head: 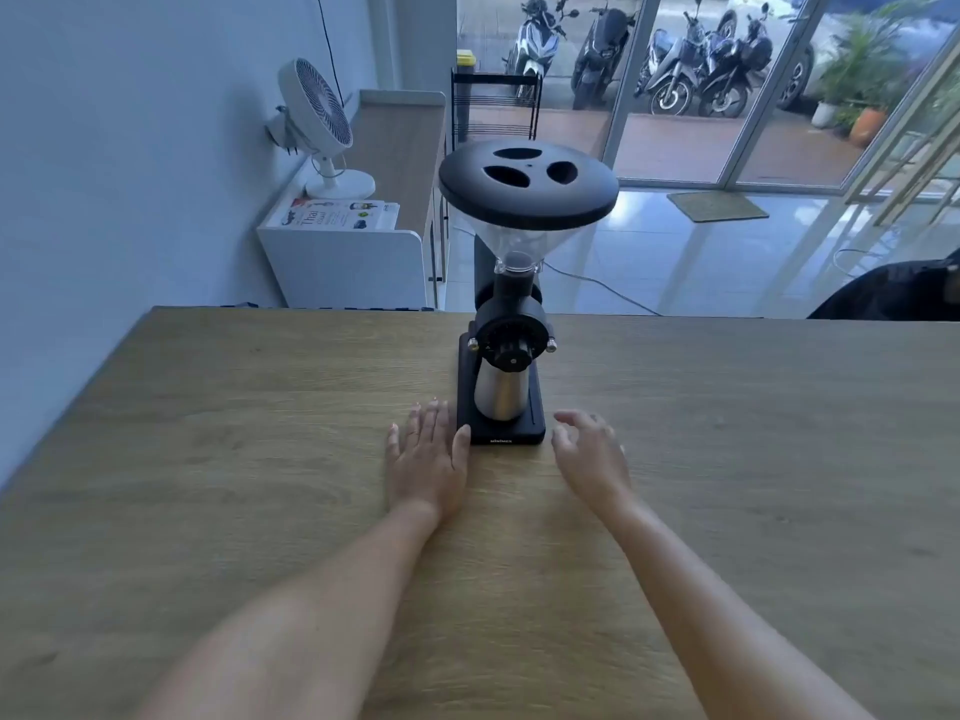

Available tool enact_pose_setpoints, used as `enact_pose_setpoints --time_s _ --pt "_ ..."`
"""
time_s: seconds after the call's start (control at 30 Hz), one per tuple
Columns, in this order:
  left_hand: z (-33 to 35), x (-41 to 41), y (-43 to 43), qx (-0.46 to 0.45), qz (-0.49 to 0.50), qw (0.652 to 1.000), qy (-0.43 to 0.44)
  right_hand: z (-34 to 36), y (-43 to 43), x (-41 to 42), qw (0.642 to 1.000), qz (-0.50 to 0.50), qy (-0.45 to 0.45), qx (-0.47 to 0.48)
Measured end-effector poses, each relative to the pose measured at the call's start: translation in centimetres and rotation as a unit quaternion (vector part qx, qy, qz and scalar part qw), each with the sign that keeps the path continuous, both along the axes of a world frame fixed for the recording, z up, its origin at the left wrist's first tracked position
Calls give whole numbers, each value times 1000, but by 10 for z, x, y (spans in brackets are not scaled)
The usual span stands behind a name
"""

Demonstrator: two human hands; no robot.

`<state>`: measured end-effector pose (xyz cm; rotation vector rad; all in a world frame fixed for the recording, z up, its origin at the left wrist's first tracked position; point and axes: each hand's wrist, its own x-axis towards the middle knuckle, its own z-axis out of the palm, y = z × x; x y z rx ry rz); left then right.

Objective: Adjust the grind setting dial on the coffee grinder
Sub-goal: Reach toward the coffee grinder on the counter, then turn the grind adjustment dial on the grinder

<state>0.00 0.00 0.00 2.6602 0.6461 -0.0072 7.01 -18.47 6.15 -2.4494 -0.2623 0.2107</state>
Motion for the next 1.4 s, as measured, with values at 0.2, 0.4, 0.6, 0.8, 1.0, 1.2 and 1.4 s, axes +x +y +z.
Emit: enact_pose_setpoints --time_s 0.2,0.4,0.6,0.8,1.0,1.2,1.4 --pt "1 19 1 7 36 998 53 52 10 -4 965 -39 21 258" --pt "-4 25 0 28 39 998 48 84 24 -9 938 -26 96 333" --pt "-6 25 0 39 41 997 43 87 35 -7 933 -28 154 325" --pt "-6 25 0 45 41 998 36 84 42 1 896 -31 251 365" --pt "-6 25 0 49 38 997 37 78 46 4 813 -11 375 445" --pt "-6 25 -1 43 38 998 36 72 47 5 782 -7 390 486" --pt "-4 25 -1 40 39 998 36 69 49 7 744 -29 414 525"
